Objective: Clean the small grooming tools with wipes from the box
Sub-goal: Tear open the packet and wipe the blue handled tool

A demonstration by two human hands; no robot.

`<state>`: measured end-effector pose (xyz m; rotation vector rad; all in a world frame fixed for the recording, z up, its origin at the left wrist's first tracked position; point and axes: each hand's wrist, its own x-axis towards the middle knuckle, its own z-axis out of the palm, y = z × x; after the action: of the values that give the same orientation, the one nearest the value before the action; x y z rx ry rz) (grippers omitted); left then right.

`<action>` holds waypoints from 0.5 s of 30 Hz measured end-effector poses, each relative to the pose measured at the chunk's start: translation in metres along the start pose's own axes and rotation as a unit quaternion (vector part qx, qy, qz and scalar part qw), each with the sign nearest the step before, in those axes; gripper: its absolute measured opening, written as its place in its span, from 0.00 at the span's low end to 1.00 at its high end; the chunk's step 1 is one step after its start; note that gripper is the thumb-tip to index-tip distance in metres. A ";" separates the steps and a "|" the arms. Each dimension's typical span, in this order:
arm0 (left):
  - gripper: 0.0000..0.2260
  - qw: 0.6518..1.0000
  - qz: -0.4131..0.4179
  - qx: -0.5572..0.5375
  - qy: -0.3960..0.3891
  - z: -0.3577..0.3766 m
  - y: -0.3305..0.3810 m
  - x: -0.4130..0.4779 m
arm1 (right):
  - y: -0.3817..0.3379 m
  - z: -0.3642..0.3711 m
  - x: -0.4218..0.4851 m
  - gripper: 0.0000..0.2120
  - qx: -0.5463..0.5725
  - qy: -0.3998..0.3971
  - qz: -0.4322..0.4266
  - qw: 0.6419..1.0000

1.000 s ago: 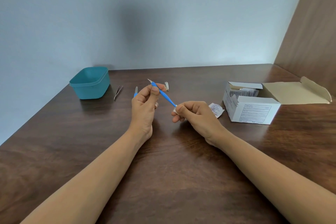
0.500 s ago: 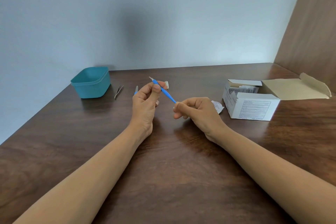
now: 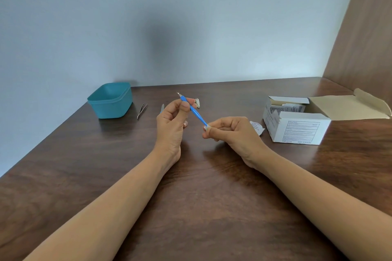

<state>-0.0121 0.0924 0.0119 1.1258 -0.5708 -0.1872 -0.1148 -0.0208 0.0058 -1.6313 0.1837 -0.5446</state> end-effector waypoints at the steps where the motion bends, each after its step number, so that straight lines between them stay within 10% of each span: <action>1: 0.04 1.000 0.000 -0.001 0.000 0.000 0.000 0.000 | 0.000 0.000 0.000 0.04 -0.010 0.003 -0.001 1.000; 15: 0.05 0.998 0.019 0.033 -0.053 0.005 0.003 -0.006 | -0.002 0.000 -0.002 0.05 0.024 -0.024 -0.025 0.999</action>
<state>-0.0201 0.0924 0.0140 1.1735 -0.6970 -0.1972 -0.1173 -0.0198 0.0076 -1.6045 0.0929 -0.5438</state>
